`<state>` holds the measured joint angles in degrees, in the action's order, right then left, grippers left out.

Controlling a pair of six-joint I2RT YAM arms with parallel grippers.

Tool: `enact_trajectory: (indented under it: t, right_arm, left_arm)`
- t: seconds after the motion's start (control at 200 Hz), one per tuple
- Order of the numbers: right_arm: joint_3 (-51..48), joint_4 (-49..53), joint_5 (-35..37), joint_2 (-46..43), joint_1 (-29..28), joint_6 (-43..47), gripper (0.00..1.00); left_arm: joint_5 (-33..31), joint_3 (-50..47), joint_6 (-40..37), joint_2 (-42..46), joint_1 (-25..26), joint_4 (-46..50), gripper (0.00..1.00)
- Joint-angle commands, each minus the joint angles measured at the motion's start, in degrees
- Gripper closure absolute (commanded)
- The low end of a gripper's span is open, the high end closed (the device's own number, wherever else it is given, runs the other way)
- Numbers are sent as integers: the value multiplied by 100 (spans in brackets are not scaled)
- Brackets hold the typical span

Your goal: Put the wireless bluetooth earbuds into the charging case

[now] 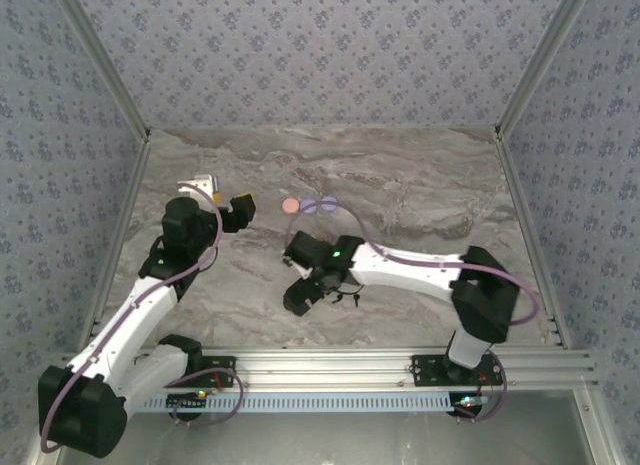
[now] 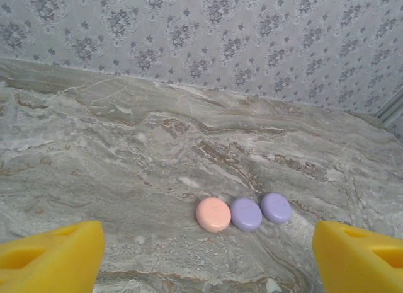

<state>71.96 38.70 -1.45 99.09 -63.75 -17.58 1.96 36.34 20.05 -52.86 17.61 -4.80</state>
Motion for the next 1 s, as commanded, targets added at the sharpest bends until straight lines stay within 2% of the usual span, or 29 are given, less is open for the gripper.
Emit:
enact_trajectory:
  t: [0.0,0.21,0.475,0.765,0.994]
  right_arm:
    - [605,691,412,547,-245,76,6]
    - [1351,993,459,1516,-498,269,10]
    - [1790,1233,620,2096,-445,352,18]
    - [1789,1167,631,2210,-411,362,28]
    - [1662,960,716,2129,-347,350,42]
  left_arm:
    - [-127,40,7,160,-52,33,14]
    - [-182,29,-31,287,-74,171,13]
    - [-205,9,-36,351,-91,207,12]
    - [-205,5,-28,340,-91,217,11]
    - [-202,16,-54,345,-86,233,11]
